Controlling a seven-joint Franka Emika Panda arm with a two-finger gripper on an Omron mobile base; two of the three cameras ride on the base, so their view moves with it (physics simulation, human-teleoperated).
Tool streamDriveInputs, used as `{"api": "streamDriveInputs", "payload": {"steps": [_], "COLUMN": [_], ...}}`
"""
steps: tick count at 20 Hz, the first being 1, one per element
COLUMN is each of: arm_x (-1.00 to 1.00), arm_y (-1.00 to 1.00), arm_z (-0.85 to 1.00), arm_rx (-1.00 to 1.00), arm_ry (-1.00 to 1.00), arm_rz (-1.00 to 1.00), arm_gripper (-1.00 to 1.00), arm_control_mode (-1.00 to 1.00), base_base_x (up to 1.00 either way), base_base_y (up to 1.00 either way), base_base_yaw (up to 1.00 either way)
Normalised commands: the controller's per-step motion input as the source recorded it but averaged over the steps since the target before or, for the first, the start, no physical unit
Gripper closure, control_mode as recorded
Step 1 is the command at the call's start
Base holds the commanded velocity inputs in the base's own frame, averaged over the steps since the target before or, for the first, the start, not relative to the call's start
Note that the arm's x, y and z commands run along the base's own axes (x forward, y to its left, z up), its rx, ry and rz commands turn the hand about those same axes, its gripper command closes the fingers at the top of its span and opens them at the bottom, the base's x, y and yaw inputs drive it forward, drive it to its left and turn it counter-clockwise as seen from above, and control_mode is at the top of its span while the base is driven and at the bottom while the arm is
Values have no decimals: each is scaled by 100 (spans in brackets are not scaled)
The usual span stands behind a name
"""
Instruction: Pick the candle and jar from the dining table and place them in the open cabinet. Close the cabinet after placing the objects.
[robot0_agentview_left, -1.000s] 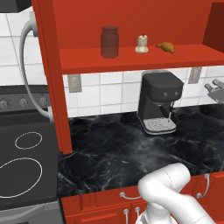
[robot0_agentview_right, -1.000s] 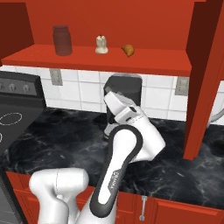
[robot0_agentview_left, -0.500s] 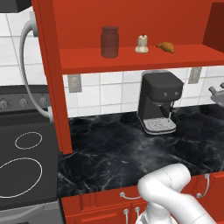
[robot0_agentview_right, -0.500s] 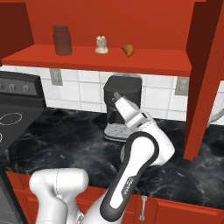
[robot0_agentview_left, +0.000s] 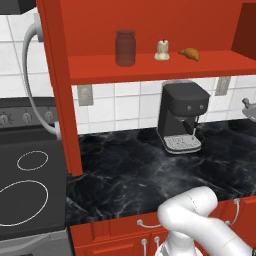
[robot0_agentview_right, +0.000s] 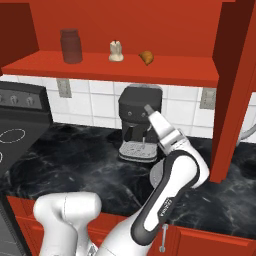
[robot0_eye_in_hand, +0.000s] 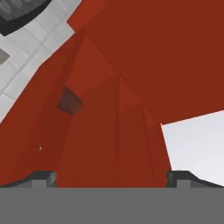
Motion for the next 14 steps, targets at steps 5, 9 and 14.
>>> {"api": "streamDriveInputs", "payload": {"steps": [5, 9, 14], "arm_x": [9, 12, 15], "arm_y": [-35, -31, -22], "arm_z": [-5, -15, -22], "arm_rx": [4, 8, 9], "arm_ry": [-4, -1, 0], "arm_rz": [1, 4, 3], "arm_gripper": [-100, -100, -100], "arm_control_mode": [-100, -100, -100], "base_base_x": [0, 0, 0], "base_base_y": [0, 0, 0], "base_base_yaw": [0, 0, 0]}}
